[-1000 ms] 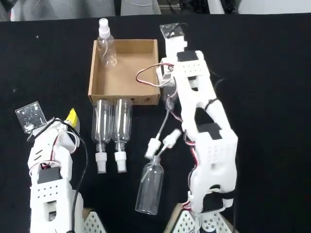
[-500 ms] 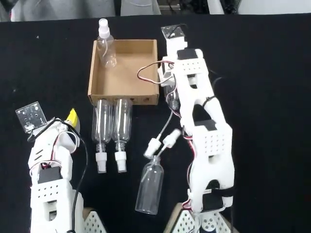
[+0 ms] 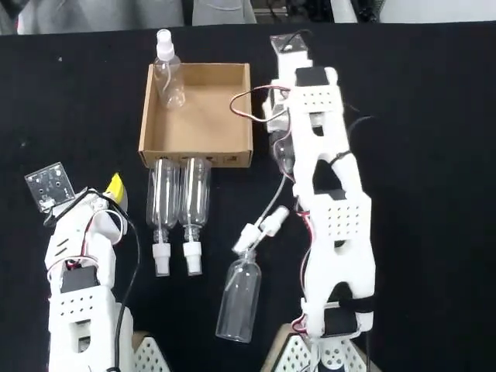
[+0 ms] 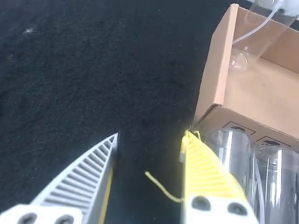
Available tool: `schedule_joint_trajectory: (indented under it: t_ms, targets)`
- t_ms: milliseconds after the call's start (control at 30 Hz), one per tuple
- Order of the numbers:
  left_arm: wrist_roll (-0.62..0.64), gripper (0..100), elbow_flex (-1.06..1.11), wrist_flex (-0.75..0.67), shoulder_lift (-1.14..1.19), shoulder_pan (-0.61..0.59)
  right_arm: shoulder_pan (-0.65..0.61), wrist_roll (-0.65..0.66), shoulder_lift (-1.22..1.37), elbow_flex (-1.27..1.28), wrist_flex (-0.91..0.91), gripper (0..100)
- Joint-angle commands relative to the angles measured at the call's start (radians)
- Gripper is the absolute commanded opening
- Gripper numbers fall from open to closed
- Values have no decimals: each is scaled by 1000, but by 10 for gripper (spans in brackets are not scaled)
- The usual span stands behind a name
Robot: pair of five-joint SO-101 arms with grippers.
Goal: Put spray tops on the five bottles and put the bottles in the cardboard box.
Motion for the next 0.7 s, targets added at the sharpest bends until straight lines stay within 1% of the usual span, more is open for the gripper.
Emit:
schedule_joint_trajectory:
  t_ms: [0, 267, 433, 667]
  targets:
    - [0, 210, -5, 0, -20, -5, 46, -74, -27, -105, 43, 70]
    - [0, 210, -5, 0, -20, -2, 86, -192, -27, -246, 166, 70]
    - [0, 210, -5, 0, -20, -2, 91, -213, -27, -326, 270, 70]
    - [0, 210, -5, 0, -20, -2, 130, -213, -35, -325, 282, 70]
